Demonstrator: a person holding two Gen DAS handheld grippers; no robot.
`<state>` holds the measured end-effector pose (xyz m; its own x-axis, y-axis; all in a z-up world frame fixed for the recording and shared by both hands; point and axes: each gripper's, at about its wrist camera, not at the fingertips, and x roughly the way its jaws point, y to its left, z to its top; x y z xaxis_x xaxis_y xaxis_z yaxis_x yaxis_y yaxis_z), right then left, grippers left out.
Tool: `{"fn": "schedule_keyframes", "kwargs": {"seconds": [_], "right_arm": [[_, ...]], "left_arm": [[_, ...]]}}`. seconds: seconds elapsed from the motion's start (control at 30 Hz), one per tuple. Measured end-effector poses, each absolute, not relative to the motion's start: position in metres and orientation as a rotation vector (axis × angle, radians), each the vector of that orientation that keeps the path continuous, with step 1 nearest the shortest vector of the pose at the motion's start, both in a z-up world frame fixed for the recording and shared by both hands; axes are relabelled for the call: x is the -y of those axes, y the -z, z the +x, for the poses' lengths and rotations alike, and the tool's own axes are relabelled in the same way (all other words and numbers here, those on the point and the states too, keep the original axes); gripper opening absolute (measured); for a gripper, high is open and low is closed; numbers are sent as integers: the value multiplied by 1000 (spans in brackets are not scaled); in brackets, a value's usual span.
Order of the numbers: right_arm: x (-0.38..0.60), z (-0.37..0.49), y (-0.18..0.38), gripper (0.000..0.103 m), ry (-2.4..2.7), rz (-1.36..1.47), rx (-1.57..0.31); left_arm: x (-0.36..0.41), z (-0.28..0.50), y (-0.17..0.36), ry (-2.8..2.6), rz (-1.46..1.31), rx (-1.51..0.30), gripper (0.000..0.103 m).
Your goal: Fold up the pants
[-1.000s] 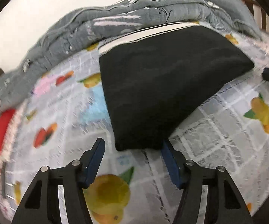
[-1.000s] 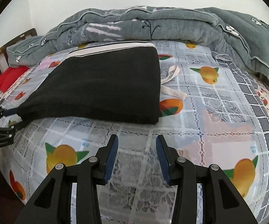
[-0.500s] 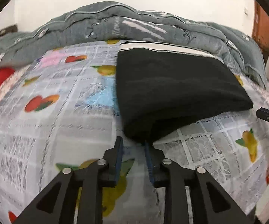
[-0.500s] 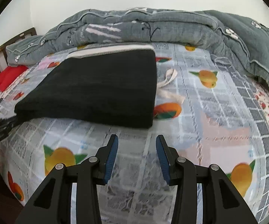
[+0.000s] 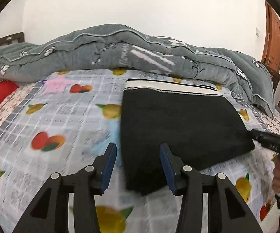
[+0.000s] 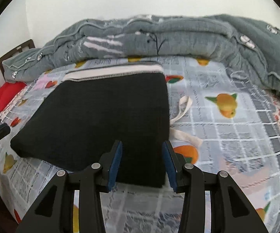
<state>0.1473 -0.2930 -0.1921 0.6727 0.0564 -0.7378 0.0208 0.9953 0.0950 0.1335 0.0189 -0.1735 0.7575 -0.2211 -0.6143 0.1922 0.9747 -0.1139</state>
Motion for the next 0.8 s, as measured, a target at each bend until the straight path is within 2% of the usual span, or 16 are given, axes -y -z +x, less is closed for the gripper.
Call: {"fn": "schedule_keyframes", "kwargs": {"seconds": [0.27, 0.47, 0.6, 0.8], "right_arm": [[286, 163, 201, 44, 17, 59, -827], [286, 157, 212, 47, 13, 35, -833], [285, 152, 213, 48, -27, -22, -882], [293, 164, 193, 48, -55, 56, -829]], "left_arm": [[20, 169, 195, 258, -46, -736, 44], [23, 159, 213, 294, -36, -772, 49], [17, 150, 208, 351, -30, -801, 51], [16, 156, 188, 408, -79, -758, 53]]}}
